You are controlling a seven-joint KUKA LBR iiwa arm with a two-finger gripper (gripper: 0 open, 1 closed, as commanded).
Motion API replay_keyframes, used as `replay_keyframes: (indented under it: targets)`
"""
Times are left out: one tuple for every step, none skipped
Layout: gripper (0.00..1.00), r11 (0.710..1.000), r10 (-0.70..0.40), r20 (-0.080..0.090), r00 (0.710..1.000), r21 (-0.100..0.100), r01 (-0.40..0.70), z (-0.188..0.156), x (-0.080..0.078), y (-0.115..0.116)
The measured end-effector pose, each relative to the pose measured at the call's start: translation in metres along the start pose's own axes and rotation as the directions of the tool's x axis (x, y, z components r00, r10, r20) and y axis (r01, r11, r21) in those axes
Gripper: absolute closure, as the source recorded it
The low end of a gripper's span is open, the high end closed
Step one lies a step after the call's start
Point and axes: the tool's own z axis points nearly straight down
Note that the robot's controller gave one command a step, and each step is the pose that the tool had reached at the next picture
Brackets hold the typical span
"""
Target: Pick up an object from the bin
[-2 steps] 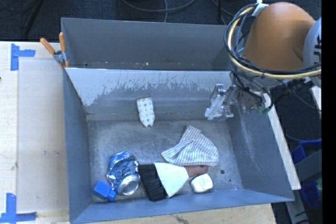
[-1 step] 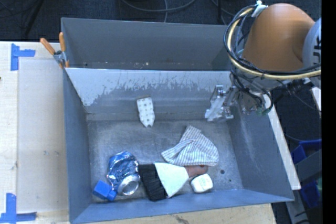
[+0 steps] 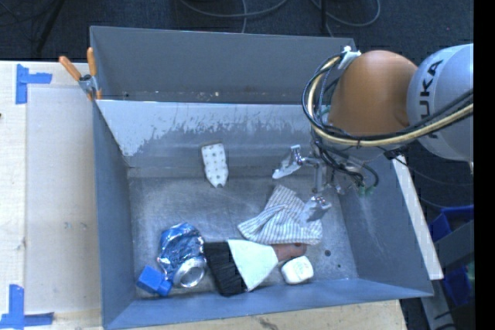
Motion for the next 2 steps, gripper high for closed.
replay_keyframes:
  targets:
    - [0.0, 1.0, 0.001, 0.005, 1.0, 0.002, -0.001, -0.003, -0.001, 0.0]
    - [1.0, 0.999, -0.041, 0.013, 0.999, 0.007, 0.04, 0.069, -0.002, 0.007]
